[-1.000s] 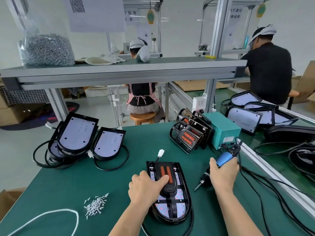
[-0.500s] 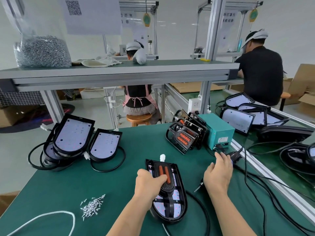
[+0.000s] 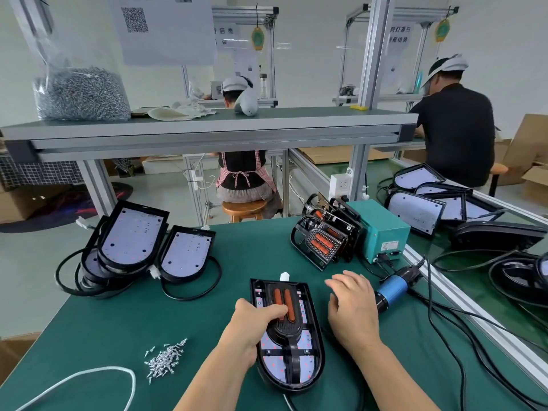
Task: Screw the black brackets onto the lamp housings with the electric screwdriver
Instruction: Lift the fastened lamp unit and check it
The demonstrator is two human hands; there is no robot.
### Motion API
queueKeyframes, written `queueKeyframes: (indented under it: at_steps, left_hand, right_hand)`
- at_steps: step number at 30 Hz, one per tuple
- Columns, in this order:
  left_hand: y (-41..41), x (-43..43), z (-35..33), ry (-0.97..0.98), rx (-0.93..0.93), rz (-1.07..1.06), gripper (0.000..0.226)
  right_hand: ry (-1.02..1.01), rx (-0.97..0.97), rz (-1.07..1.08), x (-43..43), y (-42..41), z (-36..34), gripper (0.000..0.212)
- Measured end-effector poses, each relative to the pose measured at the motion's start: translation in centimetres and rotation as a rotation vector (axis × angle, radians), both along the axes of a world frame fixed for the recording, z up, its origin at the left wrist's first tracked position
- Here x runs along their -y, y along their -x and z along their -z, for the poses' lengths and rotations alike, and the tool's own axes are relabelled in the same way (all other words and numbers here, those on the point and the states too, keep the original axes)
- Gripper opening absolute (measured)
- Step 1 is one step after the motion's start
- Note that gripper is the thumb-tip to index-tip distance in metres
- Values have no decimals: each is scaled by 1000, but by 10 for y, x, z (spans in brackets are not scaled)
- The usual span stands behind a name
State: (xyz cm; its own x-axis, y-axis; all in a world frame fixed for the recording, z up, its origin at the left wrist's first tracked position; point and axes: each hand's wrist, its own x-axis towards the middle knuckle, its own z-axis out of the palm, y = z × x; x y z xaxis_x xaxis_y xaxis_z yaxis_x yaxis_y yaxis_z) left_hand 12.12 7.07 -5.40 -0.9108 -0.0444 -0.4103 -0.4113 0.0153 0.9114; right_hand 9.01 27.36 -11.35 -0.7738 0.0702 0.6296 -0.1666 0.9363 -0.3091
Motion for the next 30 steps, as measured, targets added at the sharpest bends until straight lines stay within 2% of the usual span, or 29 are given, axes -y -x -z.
queueKeyframes:
  at_steps: [1, 4, 7, 10, 12, 14, 17, 18, 20, 25, 30]
  left_hand:
    - [0, 3, -1, -17, 1, 9, 74]
    - [-1, 11, -3, -80, -45, 35, 68]
    - [-2, 20, -7, -137, -103, 84, 72]
    - [-2, 32, -13, -180, -168, 167, 67]
    - [-3, 39, -17, -192, -207, 192, 66]
    - [-2, 45, -19, -210, -232, 151, 67]
    - [4, 52, -21, -238, -286, 9, 59]
    - [6, 54, -21, -249, -305, -43, 56]
    - [10, 57, -20, -270, -350, -114, 55]
    - [7, 48, -20, -252, -432, -109, 65]
    - [9, 43, -23, -82, -419, -126, 64]
  right_hand:
    - [-37, 53, -34, 1, 0, -1, 42]
    - [-123, 329, -214, 3, 4, -6, 71]
    - [0, 481, -488, 9, 12, -11, 81]
    - [169, 390, -733, 18, 15, -21, 72]
    - [205, 275, -829, 25, 13, -32, 68]
    - [279, 288, -799, 32, 9, -46, 64]
    - [565, 619, -746, 35, 4, -55, 38]
    - [650, 715, -764, 35, 2, -57, 35]
    - [713, 805, -801, 37, -4, -59, 46]
    - [635, 693, -737, 51, -8, -51, 42]
    - [875, 605, -662, 46, -8, -41, 20]
